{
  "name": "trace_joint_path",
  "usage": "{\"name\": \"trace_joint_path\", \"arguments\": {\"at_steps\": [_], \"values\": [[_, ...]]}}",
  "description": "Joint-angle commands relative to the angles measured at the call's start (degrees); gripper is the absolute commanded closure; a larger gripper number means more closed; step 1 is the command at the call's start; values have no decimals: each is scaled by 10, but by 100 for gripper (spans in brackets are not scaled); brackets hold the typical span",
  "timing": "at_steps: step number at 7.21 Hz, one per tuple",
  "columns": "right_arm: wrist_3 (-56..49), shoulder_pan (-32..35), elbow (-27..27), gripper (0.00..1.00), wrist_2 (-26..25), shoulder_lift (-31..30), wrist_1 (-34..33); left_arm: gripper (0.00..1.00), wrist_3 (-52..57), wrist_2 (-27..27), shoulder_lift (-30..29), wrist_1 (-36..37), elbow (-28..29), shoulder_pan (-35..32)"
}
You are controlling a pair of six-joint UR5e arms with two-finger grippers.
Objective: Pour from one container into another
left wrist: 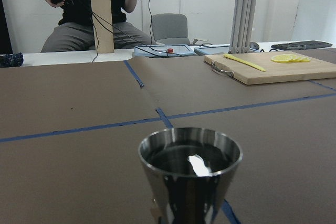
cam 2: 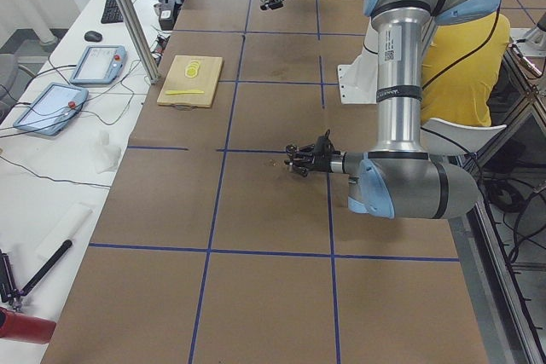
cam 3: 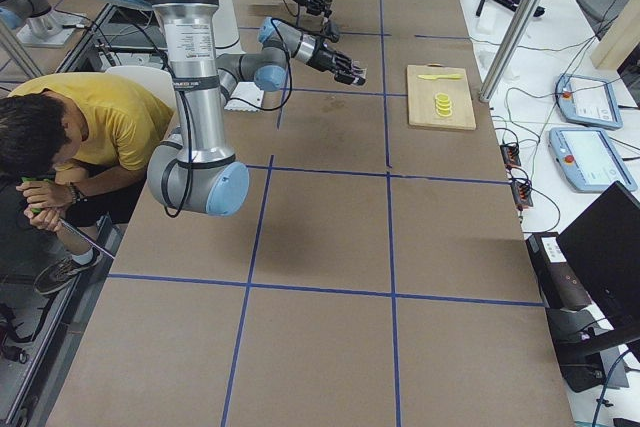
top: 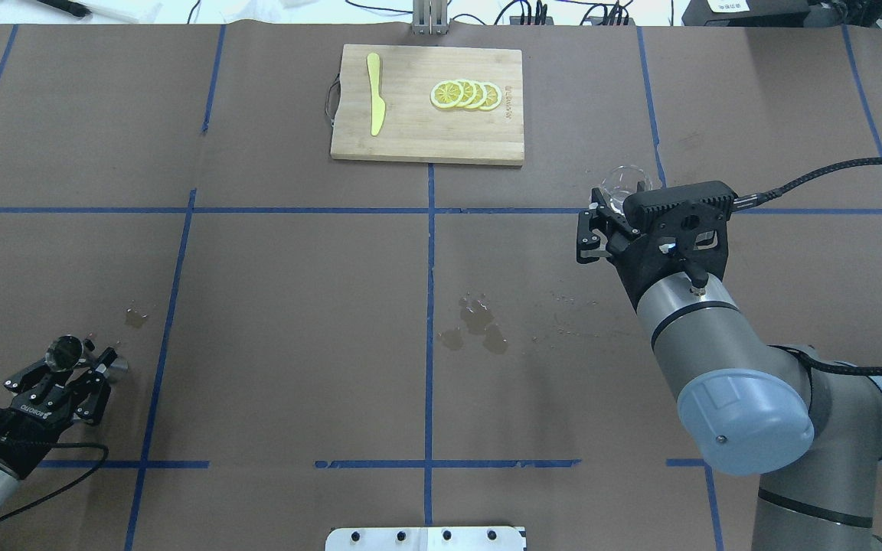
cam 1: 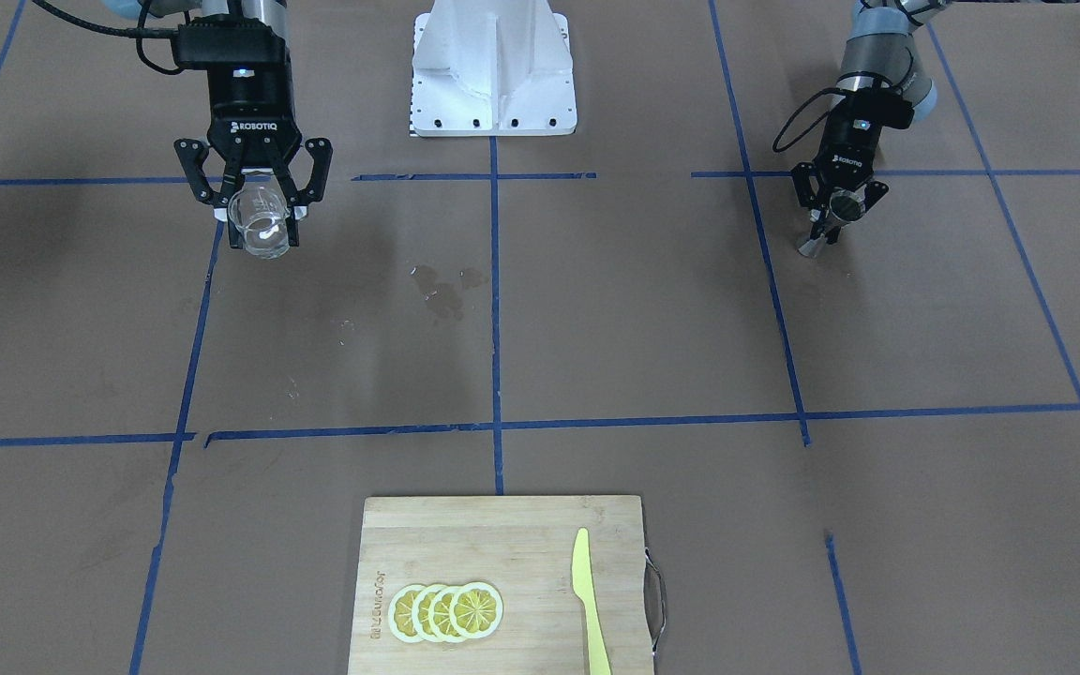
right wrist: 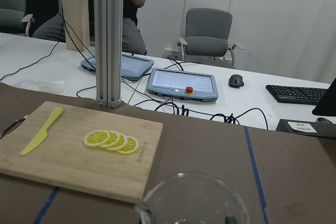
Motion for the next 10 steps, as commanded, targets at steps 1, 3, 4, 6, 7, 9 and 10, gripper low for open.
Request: {"name": "trace_joint_path", "arguments": {"at_steps": [1,3,4,6,7,9,10], "values": [[0,0,2,100,0,1,0,0,4,-1,0,0,-1,0],[0,0,2,100,0,1,0,0,3,-1,0,0,-3,0],[0,0,2,100,0,2,0,0,3,-1,0,-1,-5,0],[0,0,6,100,0,3,0,0,5,0,2,-3,-20,-1],[0,0,8,100,0,3,0,0,8,3,7,-4,-35,-1],[0,0,8,100,1,3,0,0,9,5,31,-5,-58,-4],[0,0,7,100,1,3,0,0,9,5,46,-6,-76,-4]]}}
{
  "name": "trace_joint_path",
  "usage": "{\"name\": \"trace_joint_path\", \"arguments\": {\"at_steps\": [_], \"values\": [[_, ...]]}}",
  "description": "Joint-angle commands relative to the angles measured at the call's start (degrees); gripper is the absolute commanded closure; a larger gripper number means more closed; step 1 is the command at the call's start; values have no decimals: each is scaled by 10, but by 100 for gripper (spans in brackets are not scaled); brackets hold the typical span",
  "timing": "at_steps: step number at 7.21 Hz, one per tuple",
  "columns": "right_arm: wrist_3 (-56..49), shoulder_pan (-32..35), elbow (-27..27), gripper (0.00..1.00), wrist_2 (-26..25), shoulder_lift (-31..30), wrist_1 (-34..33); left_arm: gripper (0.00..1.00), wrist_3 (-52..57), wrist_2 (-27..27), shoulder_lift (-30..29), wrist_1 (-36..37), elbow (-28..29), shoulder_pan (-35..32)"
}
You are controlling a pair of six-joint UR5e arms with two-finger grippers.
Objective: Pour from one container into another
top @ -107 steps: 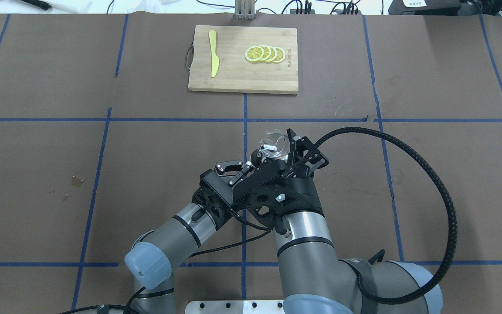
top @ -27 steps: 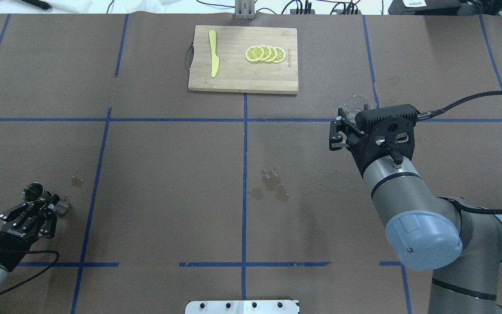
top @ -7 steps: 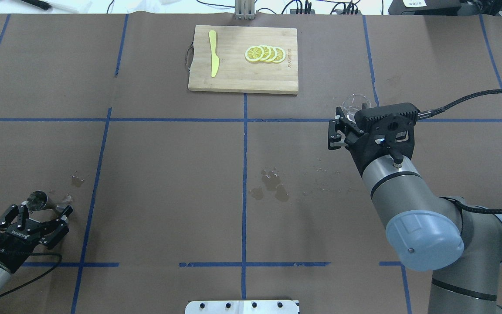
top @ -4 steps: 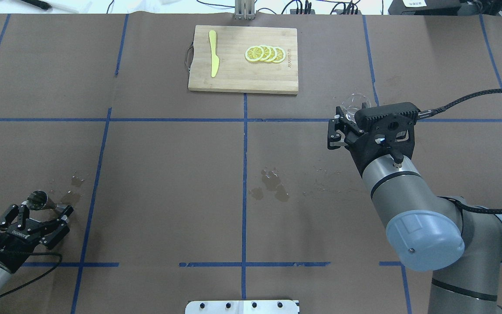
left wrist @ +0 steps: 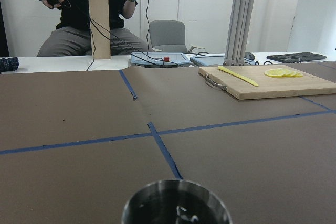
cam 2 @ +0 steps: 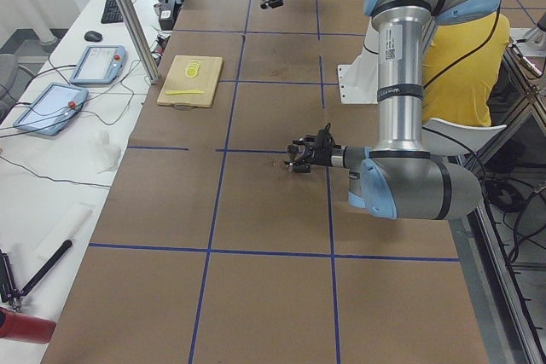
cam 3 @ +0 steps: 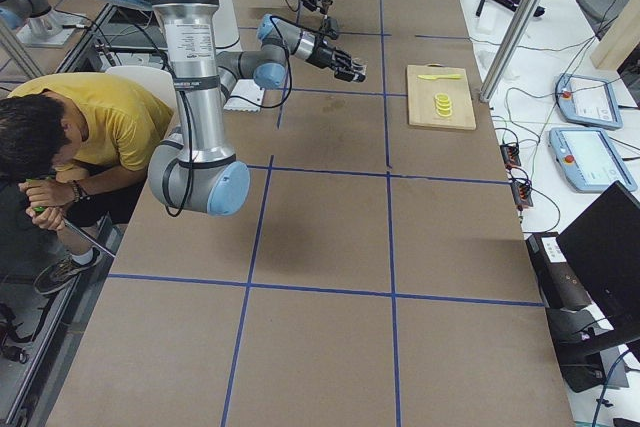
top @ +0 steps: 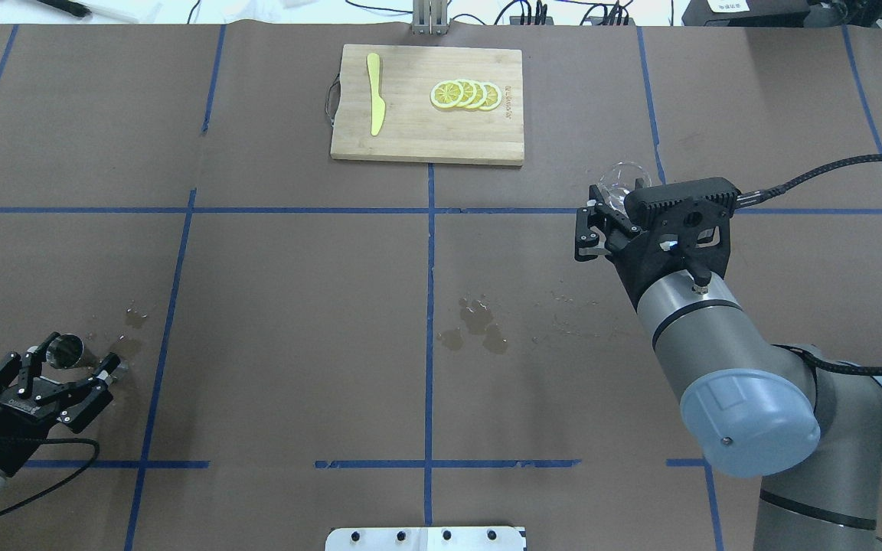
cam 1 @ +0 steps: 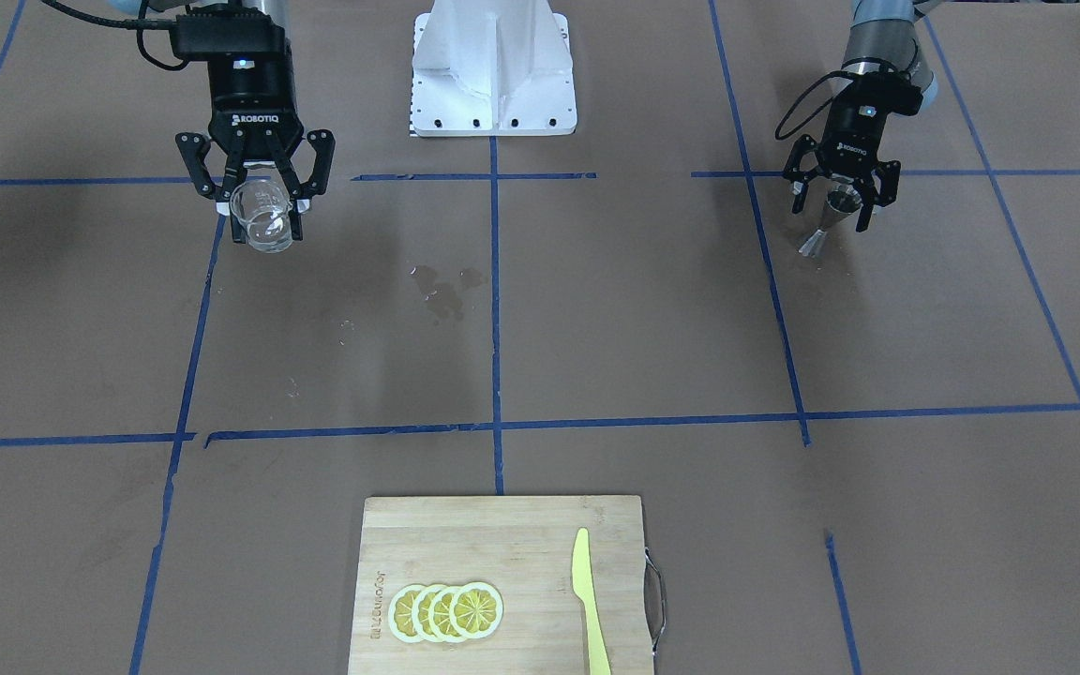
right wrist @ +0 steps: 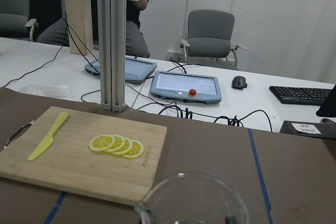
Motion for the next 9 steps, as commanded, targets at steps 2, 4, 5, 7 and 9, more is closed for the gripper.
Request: {"name": "trace_joint_path", "arguments": {"at_steps": [2,4,5,7,9], "values": [[0,0,0,100,1,1,0,0,0,1,23,-1,-32,-1],[-1,0,0,100,1,1,0,0,2,-5,55,0,-58,-1],[0,0,-2,100,1,0,0,0,2,-11,77,0,-71,-1],[0,0,-3,100,1,0,0,0,2,-48,138,-1,-117,-5],[0,0,-5,100,1,-1,0,0,1,-98,158,-2,-119,-51]]}}
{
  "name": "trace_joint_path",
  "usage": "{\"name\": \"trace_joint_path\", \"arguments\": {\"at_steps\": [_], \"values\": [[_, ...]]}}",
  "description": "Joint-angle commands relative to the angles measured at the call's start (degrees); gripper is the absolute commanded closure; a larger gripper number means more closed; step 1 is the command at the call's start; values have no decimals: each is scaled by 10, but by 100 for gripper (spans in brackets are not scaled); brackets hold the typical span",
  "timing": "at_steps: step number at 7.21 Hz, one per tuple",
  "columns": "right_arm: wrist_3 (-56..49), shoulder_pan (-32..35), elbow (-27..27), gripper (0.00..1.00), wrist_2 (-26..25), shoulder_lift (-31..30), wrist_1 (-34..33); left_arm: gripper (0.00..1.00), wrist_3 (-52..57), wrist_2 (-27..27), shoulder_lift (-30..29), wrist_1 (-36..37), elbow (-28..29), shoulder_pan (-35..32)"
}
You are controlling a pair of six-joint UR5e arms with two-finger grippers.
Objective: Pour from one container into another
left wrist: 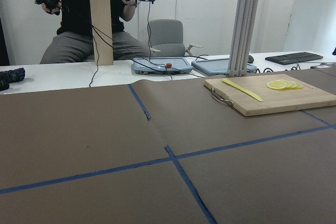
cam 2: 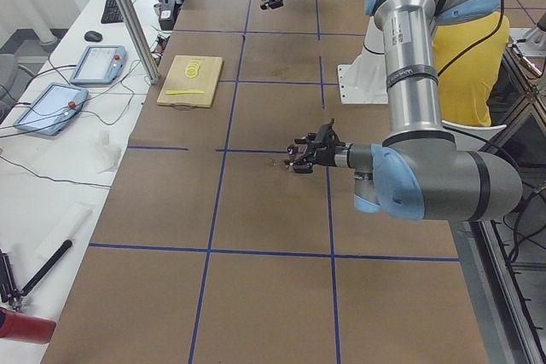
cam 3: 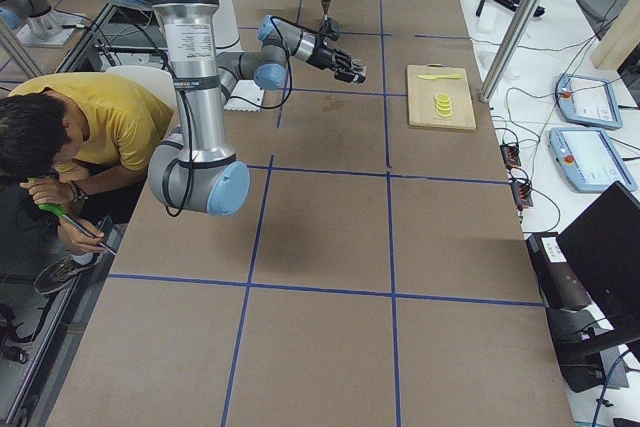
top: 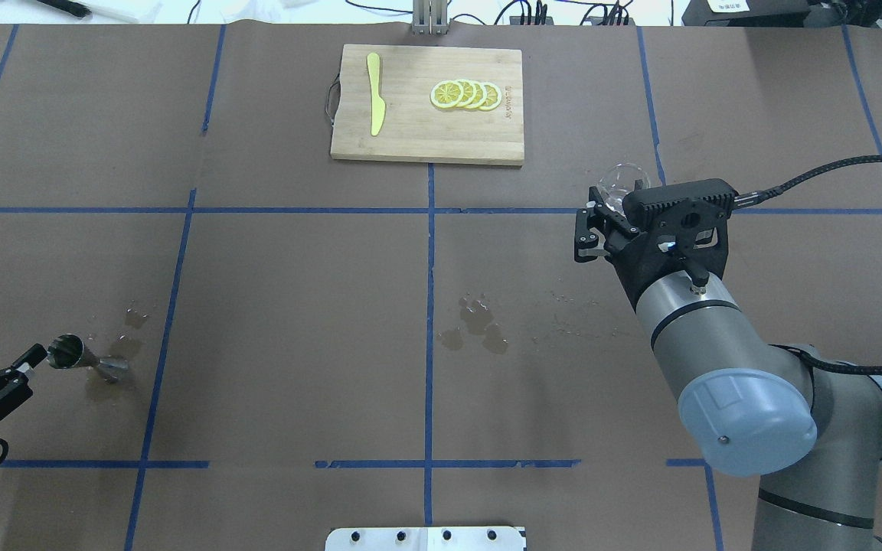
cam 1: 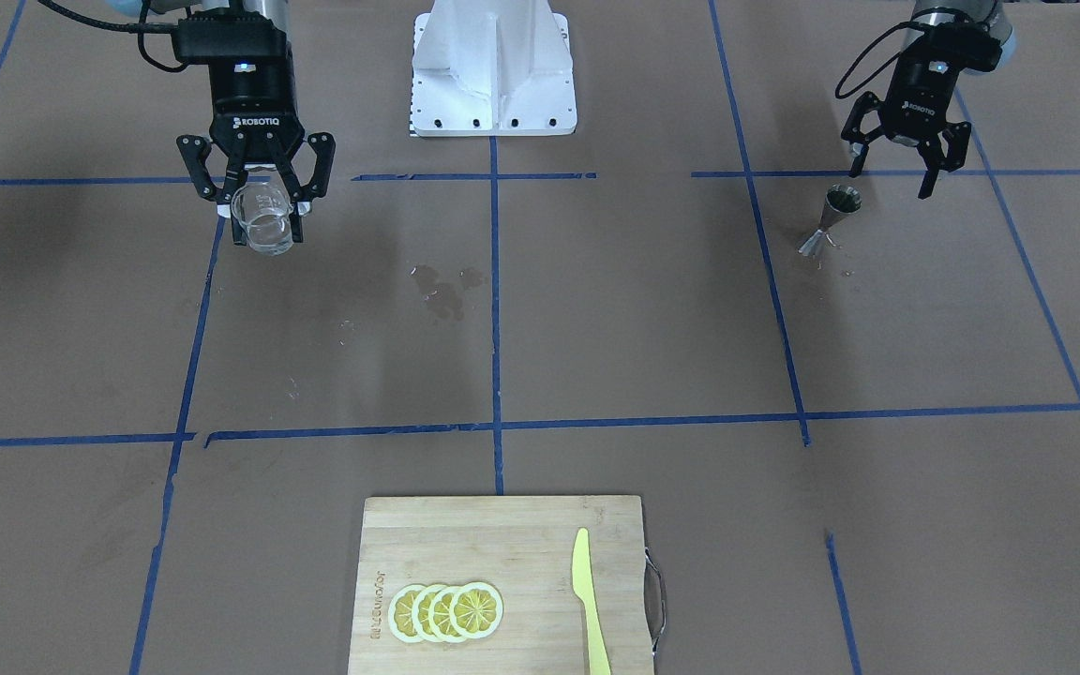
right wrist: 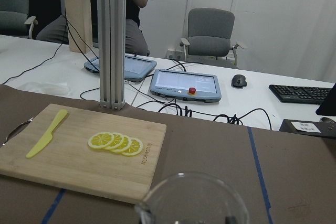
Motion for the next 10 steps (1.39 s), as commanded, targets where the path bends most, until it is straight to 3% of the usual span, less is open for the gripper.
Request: {"name": "trace_joint_path", "arguments": {"at_steps": [1,3,4,5,7,8,10], "values": [[0,0,-2,100,0,-1,0,0,0,-92,28,1,14,-83],[-1,0,-6,100,1,1,0,0,23,-286,46,4,47,-211],[-1,0,-7,100,1,1,0,0,99,-383,35,9,67,-314],[-1,0,-7,100,8,1,0,0,135,-518,-4,51,86,-430],[1,0,-9,100,12,0,0,0,215,-687,-76,207,93,-601],[1,0,-14,100,11,0,1,0,226,-749,-110,257,107,-656],[22,-1,-32,100,11,2,2,0,226,-915,-186,428,116,-761]]}}
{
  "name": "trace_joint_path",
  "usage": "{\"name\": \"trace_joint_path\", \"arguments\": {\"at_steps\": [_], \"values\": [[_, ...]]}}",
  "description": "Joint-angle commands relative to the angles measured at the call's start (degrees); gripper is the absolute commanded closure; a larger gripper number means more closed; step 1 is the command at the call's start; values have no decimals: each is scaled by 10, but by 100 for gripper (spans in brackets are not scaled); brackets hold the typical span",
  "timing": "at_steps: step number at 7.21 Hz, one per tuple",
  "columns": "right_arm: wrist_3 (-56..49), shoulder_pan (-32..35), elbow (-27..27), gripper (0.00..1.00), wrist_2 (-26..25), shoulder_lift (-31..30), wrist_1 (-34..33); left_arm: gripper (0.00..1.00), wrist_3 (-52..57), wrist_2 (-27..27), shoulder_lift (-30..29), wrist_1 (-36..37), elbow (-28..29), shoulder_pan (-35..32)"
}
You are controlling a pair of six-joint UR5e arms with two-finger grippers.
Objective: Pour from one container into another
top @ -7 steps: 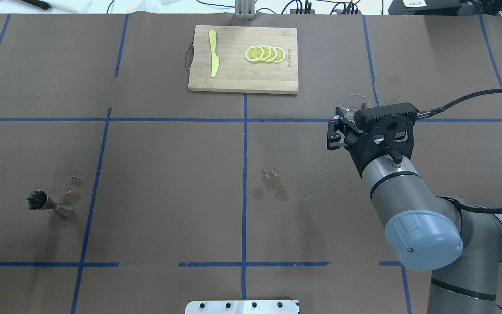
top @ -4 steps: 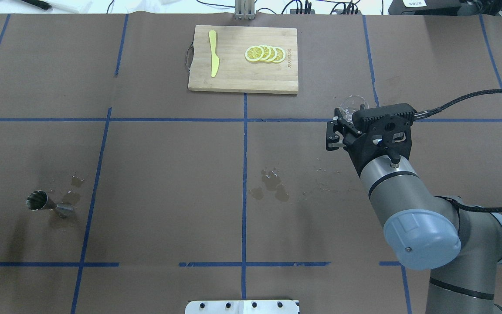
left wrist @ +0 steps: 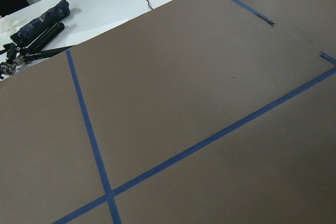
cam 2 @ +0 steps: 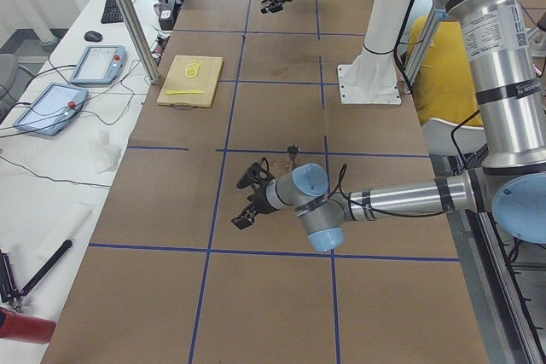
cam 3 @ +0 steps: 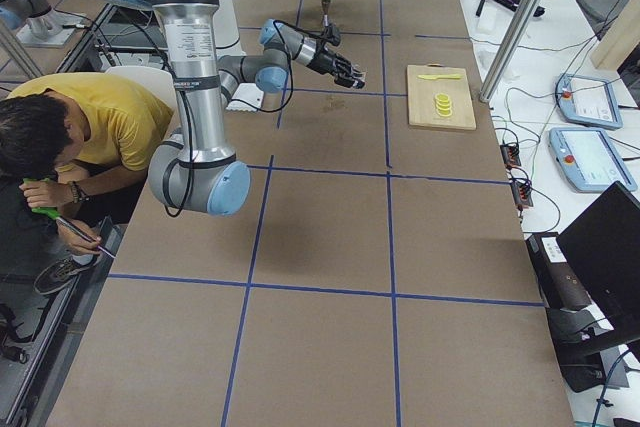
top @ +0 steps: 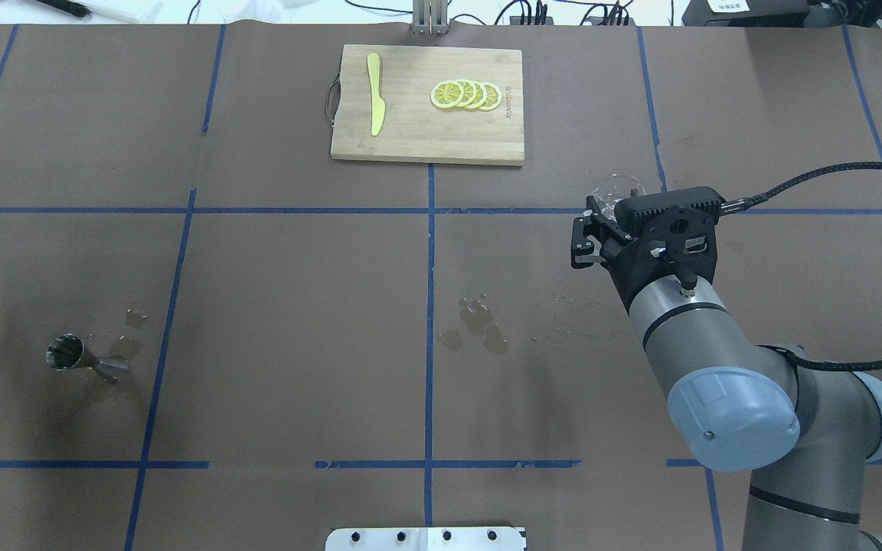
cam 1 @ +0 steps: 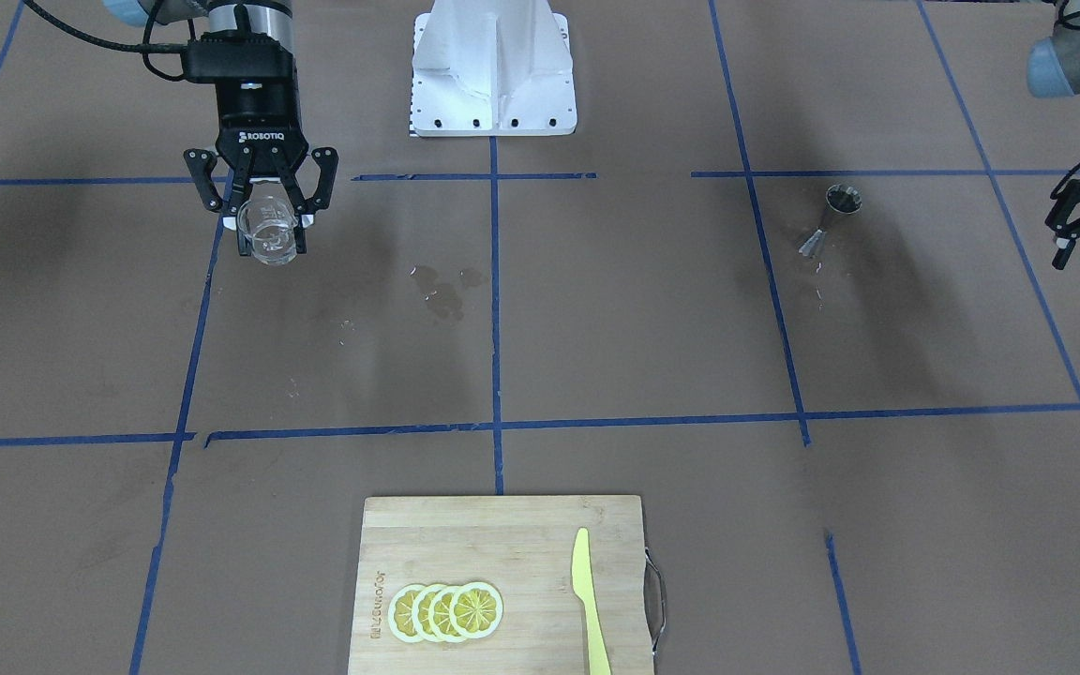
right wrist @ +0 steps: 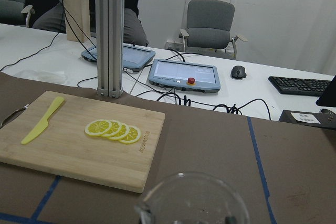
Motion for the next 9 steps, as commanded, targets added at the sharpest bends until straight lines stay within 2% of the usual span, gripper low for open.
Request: {"name": "trace_joint_path", "arguments": {"at_steps": [1,2,3,4,5,8,9], "values": [[18,-1,-16,100,-1,2,1,0,4,-165,-80,191,5,-116],[28,-1,-27,100,-1,1,1,0,4,-235,-104,283,1,-144],[28,-1,-32,100,-3,1,1,0,2,-257,-110,360,-25,-150],[29,-1,-36,100,-4,1,1,0,1,-256,-112,468,-59,-150],[51,-2,-41,100,-4,1,1,0,15,-253,-111,523,-81,-148],[67,-1,-62,100,-4,-2,2,0,82,-249,-109,566,-94,-140],[67,-2,-65,100,-4,-1,2,0,226,-199,-110,571,-82,-150]]}}
